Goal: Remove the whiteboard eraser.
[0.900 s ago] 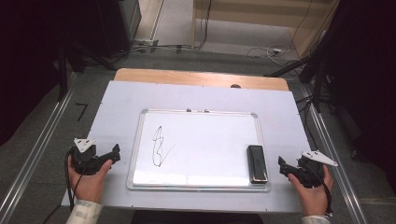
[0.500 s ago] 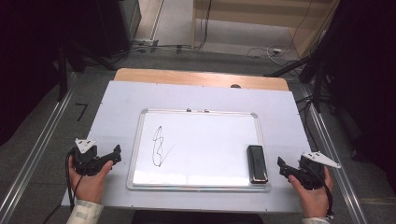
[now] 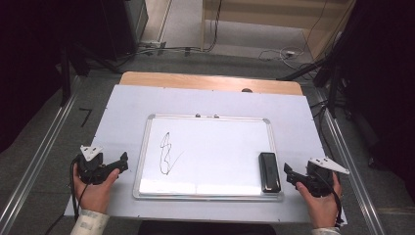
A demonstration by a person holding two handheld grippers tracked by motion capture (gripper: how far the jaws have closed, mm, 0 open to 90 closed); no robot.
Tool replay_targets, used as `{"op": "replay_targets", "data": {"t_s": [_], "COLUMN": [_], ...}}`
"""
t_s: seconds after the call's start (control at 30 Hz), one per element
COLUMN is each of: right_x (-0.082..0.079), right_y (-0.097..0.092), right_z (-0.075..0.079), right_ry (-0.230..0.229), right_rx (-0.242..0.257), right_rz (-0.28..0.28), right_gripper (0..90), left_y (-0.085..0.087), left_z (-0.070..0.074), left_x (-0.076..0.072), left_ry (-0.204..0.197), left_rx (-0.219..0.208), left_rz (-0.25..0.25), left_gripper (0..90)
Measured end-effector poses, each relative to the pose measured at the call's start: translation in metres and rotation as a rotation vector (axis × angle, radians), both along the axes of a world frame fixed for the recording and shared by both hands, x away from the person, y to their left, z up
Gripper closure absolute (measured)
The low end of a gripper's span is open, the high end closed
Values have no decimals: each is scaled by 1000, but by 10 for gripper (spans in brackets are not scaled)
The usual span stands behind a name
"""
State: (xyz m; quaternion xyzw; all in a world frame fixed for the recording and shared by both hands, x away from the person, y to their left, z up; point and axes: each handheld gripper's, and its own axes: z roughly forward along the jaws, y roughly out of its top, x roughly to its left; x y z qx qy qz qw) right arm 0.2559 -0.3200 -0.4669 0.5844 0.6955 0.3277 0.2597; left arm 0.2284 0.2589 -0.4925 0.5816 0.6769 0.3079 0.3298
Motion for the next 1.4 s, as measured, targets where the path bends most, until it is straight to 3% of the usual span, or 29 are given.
{"op": "replay_targets", "data": {"t_s": [0.87,1.4], "right_x": [8,12], "right_y": [35,61], "right_z": [-2,-8], "right_ry": [11,32], "right_rx": [-9,-22], "right_rz": [80,93], "right_gripper": [137,139], "left_y": [0,0], "left_z": [0,-1], "left_x": [1,1], "left_ry": [0,7], "left_rx": [0,5], "left_rz": [-3,-7], "left_gripper": [55,56]}}
